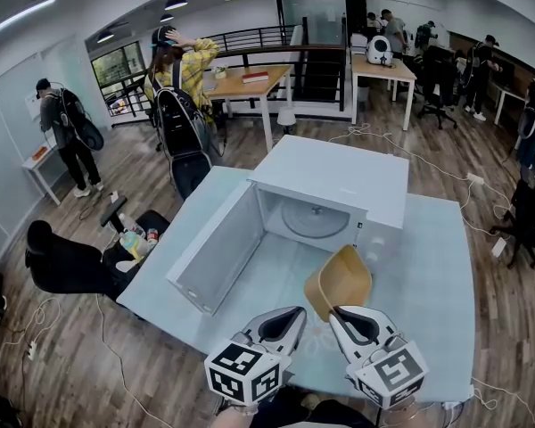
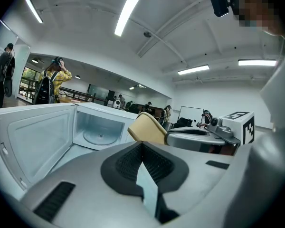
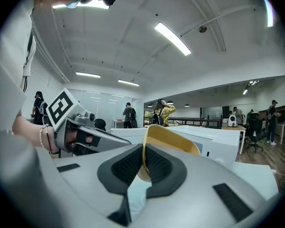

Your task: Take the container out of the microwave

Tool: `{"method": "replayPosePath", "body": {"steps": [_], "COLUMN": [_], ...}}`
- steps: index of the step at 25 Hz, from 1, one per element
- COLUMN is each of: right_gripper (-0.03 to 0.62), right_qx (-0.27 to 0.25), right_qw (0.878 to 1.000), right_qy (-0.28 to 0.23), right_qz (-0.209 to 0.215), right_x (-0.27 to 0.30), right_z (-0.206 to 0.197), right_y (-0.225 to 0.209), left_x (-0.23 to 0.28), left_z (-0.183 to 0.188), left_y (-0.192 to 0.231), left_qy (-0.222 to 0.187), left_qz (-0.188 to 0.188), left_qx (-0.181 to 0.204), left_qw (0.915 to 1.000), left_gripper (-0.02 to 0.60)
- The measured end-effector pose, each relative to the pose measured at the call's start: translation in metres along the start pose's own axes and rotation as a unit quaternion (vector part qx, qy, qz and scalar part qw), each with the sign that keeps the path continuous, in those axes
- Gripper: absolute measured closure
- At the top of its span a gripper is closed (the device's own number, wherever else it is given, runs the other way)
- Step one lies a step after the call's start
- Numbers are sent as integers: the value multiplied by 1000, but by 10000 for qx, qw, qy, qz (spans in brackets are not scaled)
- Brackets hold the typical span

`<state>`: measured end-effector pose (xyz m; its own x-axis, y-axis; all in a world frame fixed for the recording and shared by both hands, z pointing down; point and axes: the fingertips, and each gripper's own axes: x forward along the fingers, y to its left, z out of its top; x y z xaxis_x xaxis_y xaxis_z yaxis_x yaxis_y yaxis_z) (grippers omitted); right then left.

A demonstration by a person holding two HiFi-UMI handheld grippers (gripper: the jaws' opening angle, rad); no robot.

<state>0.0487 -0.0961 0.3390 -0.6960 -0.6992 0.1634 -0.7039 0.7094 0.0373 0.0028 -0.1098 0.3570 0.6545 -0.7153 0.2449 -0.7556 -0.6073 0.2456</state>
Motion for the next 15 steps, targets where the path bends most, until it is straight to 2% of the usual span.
{"method": "replayPosePath", "body": {"steps": [15], "right_gripper": [568], "right_qx": [-249], "right_qw": [9995], "right_qy": [131], "right_qz": [155], "right_x": [7], "right_z": [-5], "right_y": [5], "left_x": [-4], "left_z": [-10], "left_y": [7], "left_qy": [25], "left_qz": [85], "left_qx": [-116], "left_qw": [9999], "left_gripper": [568]}}
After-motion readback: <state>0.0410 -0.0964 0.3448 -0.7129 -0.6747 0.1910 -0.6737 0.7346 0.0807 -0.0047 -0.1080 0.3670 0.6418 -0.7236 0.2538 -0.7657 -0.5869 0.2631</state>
